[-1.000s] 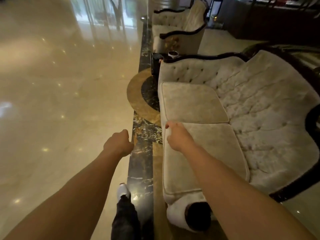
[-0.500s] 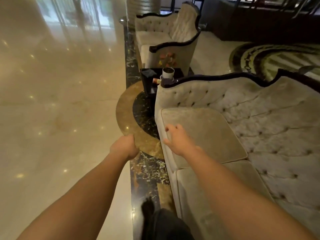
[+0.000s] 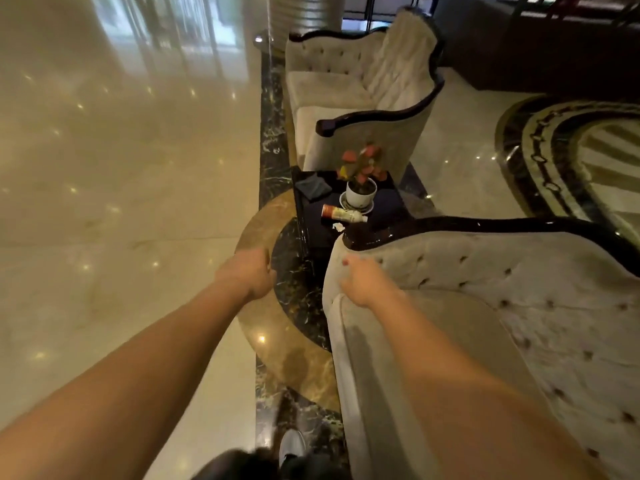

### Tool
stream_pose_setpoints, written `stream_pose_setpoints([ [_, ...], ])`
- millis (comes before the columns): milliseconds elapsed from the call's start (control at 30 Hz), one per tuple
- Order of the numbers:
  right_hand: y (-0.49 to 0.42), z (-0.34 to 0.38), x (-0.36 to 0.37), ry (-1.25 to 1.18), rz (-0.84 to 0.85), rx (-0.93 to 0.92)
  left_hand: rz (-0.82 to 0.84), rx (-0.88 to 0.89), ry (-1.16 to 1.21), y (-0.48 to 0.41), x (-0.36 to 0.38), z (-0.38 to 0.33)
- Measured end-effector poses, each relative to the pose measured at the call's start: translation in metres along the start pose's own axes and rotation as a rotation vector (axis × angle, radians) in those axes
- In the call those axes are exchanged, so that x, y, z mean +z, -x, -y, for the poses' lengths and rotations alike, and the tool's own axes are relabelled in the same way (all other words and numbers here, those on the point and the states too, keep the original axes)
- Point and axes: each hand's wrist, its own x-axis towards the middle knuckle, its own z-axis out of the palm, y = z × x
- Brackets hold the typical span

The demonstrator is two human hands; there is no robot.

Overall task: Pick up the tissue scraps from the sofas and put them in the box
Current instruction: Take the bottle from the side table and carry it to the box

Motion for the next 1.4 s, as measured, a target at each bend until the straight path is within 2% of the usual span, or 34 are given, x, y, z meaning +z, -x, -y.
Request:
stream_pose_setpoints([
  [133, -0.102, 0.023, -0.026, 0.0, 0.048, -0.023, 0.073, -0.083, 0.086, -0.088, 0.008, 0.006],
  [267, -0.187, 0.021, -0.02, 0.066, 0.102, -0.03, 0.219, -0.145, 0.031, -0.166, 0.039, 0.027],
  [400, -0.286, -0.001, -0.015, 0.109, 0.167, 0.09, 0.26, -0.122, 0.004, -0.277, 0.068, 0.041],
  [500, -0.35, -0.013, -0.02, 0.087, 0.23, 0.196, 0.36, -0.06, 0.014, -0.358, 0.078, 0.038],
  [633, -0.425, -0.022, -0.033, 0.03, 0.306, 0.261, 0.475, -0.031, 0.037, -0.451, 0.083, 0.005],
  [833, -0.506, -0.043, -0.039, 0.008, 0.369, 0.349, 0.691, 0.075, 0.043, -0.514, 0.116, -0.069],
  [967, -0.578, -0.072, -0.011, 0.05, 0.408, 0.3, 0.665, 0.065, 0.089, -0.553, 0.168, -0.091],
  [1167, -0.692, -0.135, 0.091, 0.178, 0.306, 0.158, 0.502, 0.06, 0.075, -0.628, 0.301, -0.093],
  [1300, -0.738, -0.175, 0.157, 0.337, 0.297, 0.074, 0.436, 0.149, -0.034, -0.661, 0.381, -0.084],
  [1400, -0.751, -0.191, 0.178, 0.429, 0.264, 0.014, 0.367, 0.235, -0.104, -0.663, 0.407, -0.078],
])
